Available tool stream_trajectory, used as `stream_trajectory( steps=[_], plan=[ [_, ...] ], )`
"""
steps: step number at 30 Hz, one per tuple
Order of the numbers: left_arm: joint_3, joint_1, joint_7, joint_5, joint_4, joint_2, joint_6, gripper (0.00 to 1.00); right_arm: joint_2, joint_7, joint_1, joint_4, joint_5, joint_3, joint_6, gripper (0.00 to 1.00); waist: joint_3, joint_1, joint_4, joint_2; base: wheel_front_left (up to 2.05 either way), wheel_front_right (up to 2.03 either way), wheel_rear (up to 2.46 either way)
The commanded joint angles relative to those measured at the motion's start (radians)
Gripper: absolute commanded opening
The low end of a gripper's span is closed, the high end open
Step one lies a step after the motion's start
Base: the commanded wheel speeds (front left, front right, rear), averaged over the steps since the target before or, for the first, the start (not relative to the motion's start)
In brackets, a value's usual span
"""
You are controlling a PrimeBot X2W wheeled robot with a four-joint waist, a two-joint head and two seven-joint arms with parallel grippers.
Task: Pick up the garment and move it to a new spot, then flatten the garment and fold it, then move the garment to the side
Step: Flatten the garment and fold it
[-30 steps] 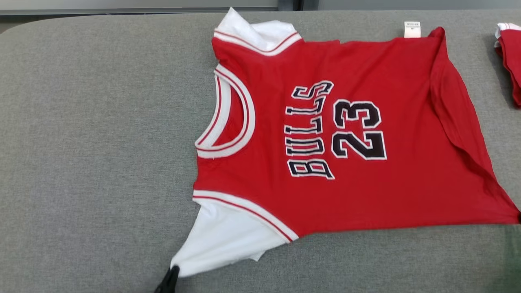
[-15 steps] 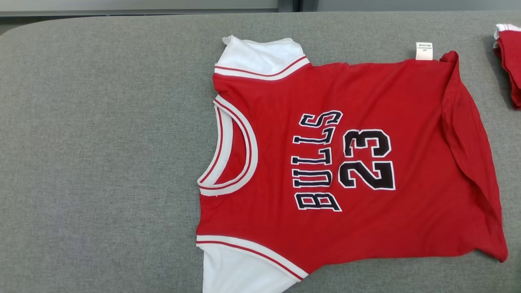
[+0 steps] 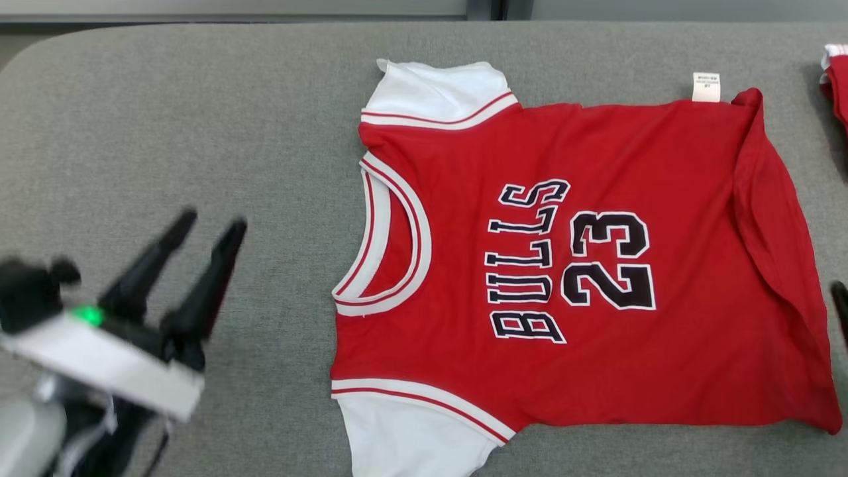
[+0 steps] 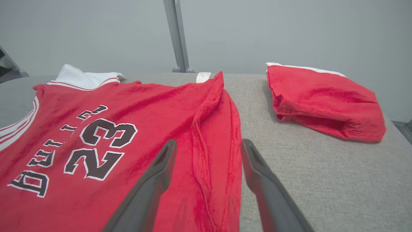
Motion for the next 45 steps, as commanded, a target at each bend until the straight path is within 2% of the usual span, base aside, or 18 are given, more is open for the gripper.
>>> stream_trajectory(
  steps=[1,5,9,16,22,27,33,39,40,41,42,43,45],
  plan=[
    [-0.003,-0.107,0.045,-0.011,0.032,-0.004,-0.010,1.00,0.015,0.018,-0.044,-0.016,-0.019,0.021,-0.002,1.00,0.026,0.0000,-0.009,0.0000,0.00,0.00,0.00],
    [-0.029,-0.392,0.203,-0.058,0.172,-0.026,-0.038,1.00,0.047,0.047,-0.148,-0.035,-0.044,0.083,-0.002,1.00,0.093,0.0000,-0.052,0.0000,0.00,0.00,0.00],
    [-0.063,-0.657,0.343,-0.051,0.339,-0.037,-0.047,1.00,0.064,0.043,-0.246,-0.028,-0.055,0.150,-0.002,1.00,0.170,0.0000,-0.119,0.0000,0.00,0.00,0.00],
    [-0.119,-0.964,0.460,0.010,0.617,-0.074,-0.056,1.00,0.094,-0.010,-0.353,0.027,-0.041,0.234,-0.002,1.00,0.283,0.0000,-0.236,0.0000,0.00,0.00,0.00],
    [-0.166,-1.096,0.521,0.063,0.769,-0.080,-0.065,1.00,0.117,-0.069,-0.397,0.080,-0.022,0.289,-0.002,1.00,0.346,0.0000,-0.314,0.0000,0.00,0.00,0.00],
    [-0.219,-1.153,0.584,0.129,0.866,-0.039,-0.065,1.00,0.137,-0.115,-0.434,0.127,-0.002,0.352,-0.002,1.00,0.371,0.0000,-0.366,0.0000,0.00,0.00,0.00],
    [-0.269,-1.180,0.662,0.166,0.913,-0.008,-0.081,1.00,0.133,-0.151,-0.455,0.168,0.017,0.379,-0.002,1.00,0.376,0.0000,-0.381,0.0000,0.00,0.00,0.00],
    [-0.271,-1.159,0.719,0.132,0.900,0.002,-0.091,1.00,0.116,-0.175,-0.467,0.197,0.031,0.385,-0.002,1.00,0.365,0.0000,-0.375,0.0000,0.00,0.00,0.00],
    [-0.272,-1.154,0.725,0.127,0.894,0.001,-0.093,0.81,0.113,-0.177,-0.467,0.198,0.031,0.383,-0.002,1.00,0.363,0.0000,-0.373,0.0000,0.00,0.00,0.00],
    [-0.272,-1.148,0.734,0.118,0.887,-0.001,-0.094,0.50,0.111,-0.181,-0.467,0.198,0.032,0.382,-0.002,1.00,0.362,0.0000,-0.370,0.0000,0.00,0.00,0.00],
    [-0.272,-1.141,0.743,0.109,0.879,-0.005,-0.098,0.29,0.108,-0.182,-0.466,0.198,0.032,0.380,-0.002,1.00,0.360,0.0000,-0.367,0.0000,0.00,0.00,0.00],
    [-0.275,-1.135,0.753,0.099,0.870,-0.007,-0.102,0.04,0.106,-0.184,-0.466,0.198,0.032,0.377,-0.002,1.00,0.359,0.0000,-0.363,0.0000,0.00,0.00,0.00],
    [-0.277,-1.123,0.764,0.088,0.849,-0.010,-0.109,0.00,0.101,-0.185,-0.468,0.197,0.030,0.375,-0.002,1.00,0.358,0.0000,-0.357,0.0000,0.00,0.00,0.00]
  ],
)
